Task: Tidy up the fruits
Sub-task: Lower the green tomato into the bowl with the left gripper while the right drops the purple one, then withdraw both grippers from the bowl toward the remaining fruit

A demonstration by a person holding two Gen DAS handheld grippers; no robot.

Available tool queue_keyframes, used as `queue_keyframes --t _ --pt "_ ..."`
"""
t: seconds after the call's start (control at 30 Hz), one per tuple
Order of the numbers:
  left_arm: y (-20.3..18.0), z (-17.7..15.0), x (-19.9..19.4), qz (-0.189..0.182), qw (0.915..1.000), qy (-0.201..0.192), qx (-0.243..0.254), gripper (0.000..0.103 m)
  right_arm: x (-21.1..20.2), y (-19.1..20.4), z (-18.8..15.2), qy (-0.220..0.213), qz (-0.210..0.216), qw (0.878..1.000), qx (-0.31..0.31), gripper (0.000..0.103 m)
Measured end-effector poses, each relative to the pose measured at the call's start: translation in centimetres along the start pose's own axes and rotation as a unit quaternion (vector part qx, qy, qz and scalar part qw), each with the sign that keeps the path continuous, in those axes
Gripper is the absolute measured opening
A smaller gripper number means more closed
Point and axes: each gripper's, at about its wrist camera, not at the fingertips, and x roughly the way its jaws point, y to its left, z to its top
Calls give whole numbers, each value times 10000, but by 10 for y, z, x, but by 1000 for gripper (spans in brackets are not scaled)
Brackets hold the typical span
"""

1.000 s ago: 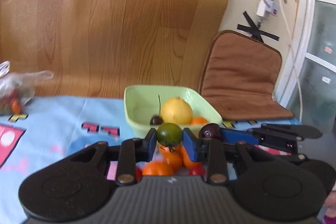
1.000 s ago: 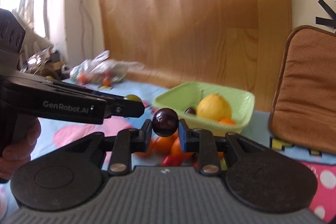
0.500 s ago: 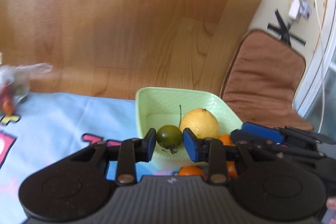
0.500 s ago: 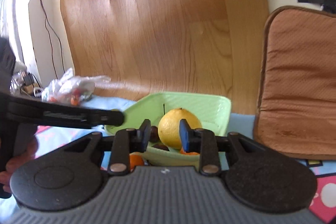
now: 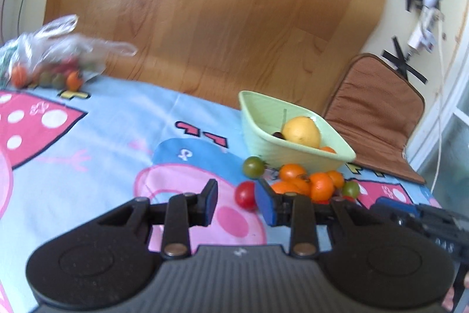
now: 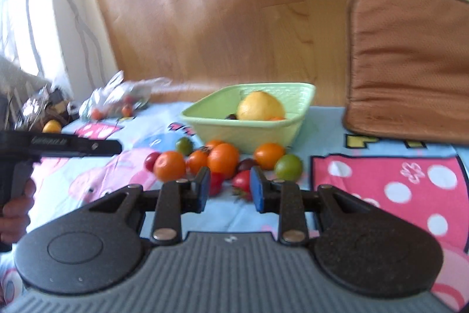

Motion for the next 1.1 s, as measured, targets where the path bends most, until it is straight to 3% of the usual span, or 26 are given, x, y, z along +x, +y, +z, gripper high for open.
queue_keyframes --t 0.13,0.2,0.33,0.4,0.47,0.6,0.77,0.9,1.0,1.1 --pt "-5 24 25 -188 9996 221 76 31 9 14 15 -164 145 9994 -267 33" --pt "-15 35 43 -212 9986 348 350 42 12 13 15 -243 215 9993 -175 33" --pt "-33 41 84 -2 9923 753 985 44 18 6 7 -227 248 9994 -57 33" --pt "-34 38 100 -46 9891 1003 1074 39 21 1 4 -188 240 9995 22 33" --pt "-32 32 104 -154 9875 1122 1092 27 24 -6 3 -149 250 9994 180 33" --pt "-29 31 82 -236 9914 853 968 27 23 -12 2 -185 287 9988 358 33" --pt "-44 62 66 -550 9934 341 949 27 23 -10 2 -252 361 9983 391 33" --pt "-64 77 101 -314 9903 550 1236 28 21 -9 1 -310 226 9989 268 33" --pt "-69 75 121 133 9878 728 1372 34 20 -14 1 -351 142 9987 330 33" --pt "-64 70 103 -46 9905 559 1254 39 19 -19 1 -393 90 9981 458 33"
